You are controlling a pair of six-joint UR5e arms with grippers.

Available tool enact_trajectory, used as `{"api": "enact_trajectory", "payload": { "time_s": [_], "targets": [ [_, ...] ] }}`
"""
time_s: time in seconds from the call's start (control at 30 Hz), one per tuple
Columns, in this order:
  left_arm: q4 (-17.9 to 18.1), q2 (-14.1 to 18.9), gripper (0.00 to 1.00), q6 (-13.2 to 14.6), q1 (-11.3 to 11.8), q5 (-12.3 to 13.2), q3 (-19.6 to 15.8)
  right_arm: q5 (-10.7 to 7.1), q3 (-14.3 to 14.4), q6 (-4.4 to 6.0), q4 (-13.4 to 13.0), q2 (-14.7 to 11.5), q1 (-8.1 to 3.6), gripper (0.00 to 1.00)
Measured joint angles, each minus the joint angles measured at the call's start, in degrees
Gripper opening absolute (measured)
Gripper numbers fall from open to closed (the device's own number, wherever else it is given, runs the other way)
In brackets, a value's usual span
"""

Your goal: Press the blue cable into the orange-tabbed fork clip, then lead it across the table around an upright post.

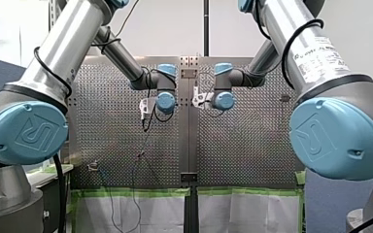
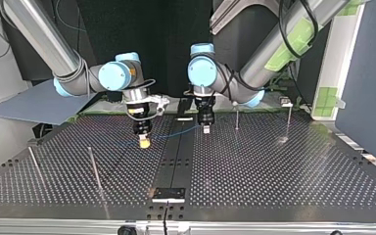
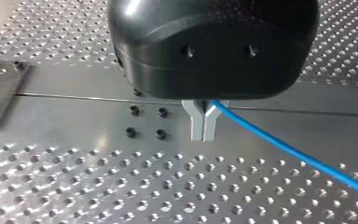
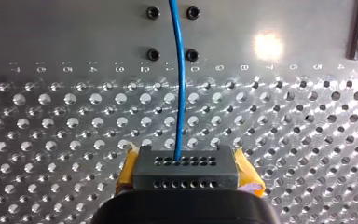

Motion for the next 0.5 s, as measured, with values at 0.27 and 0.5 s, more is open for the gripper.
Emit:
{"api": "enact_trajectory", "payload": {
  "time_s": [0.27, 0.5],
  "targets": [
    [-0.9, 3.4, 0.0, -1.1, 0.1, 0.1, 0.9, -0.02, -1.9, -0.19, 3.3, -0.4, 0.38, 0.0],
    [-2.5, 4.2, 0.0, -1.1, 0.0, 0.1, 2.5, 0.03, -2.5, -0.12, 4.4, -2.0, 0.45, 0.0]
  ]
}}
